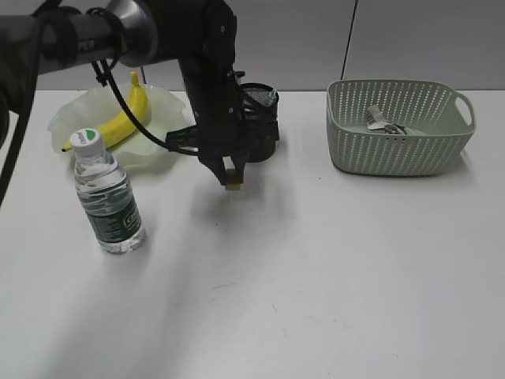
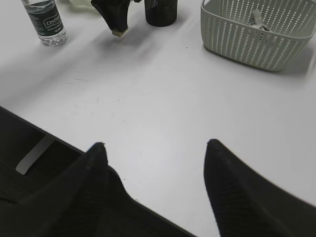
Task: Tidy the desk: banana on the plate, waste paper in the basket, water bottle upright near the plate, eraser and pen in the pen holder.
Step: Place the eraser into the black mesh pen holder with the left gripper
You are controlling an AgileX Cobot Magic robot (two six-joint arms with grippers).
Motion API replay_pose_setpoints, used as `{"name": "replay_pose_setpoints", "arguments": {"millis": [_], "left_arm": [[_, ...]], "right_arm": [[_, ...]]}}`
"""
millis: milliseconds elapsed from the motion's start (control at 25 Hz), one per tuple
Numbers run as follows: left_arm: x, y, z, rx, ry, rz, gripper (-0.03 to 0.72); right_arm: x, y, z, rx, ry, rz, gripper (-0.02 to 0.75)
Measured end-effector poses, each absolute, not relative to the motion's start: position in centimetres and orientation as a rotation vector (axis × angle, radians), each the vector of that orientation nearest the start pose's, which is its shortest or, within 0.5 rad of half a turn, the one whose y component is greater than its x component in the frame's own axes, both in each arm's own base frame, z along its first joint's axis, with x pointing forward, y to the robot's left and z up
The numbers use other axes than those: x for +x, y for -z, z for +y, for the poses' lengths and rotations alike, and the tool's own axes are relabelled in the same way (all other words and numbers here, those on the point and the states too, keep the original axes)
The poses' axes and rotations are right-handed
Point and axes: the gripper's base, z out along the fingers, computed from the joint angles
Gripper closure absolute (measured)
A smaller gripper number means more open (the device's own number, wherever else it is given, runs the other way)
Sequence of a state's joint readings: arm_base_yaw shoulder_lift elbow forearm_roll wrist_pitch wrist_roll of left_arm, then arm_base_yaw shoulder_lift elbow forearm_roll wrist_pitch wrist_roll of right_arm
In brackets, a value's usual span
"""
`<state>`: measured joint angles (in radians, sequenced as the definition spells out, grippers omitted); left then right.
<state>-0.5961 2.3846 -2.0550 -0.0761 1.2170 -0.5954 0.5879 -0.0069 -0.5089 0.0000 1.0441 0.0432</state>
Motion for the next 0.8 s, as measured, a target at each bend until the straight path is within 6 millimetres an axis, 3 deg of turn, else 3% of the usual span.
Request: {"name": "replay_pose_setpoints", "arguments": {"millis": [200,440,800], "left_arm": [[40.8,-20.4,-28.6,-0.017,0.309,2.973,0.517],[41.7,-24.3,-28.9,0.008,0.368,2.838,0.522],[43.4,-26.1,-29.3,0.013,0.457,2.612,0.522]], "right_arm": [[-0.5,-28.1,-0.4,-0.547,-0.400,1.960,0.248],[-0.5,-28.1,-0.4,-0.547,-0.400,1.960,0.248],[-0.5,-28.1,-0.4,-0.547,-0.400,1.960,0.248]]}}
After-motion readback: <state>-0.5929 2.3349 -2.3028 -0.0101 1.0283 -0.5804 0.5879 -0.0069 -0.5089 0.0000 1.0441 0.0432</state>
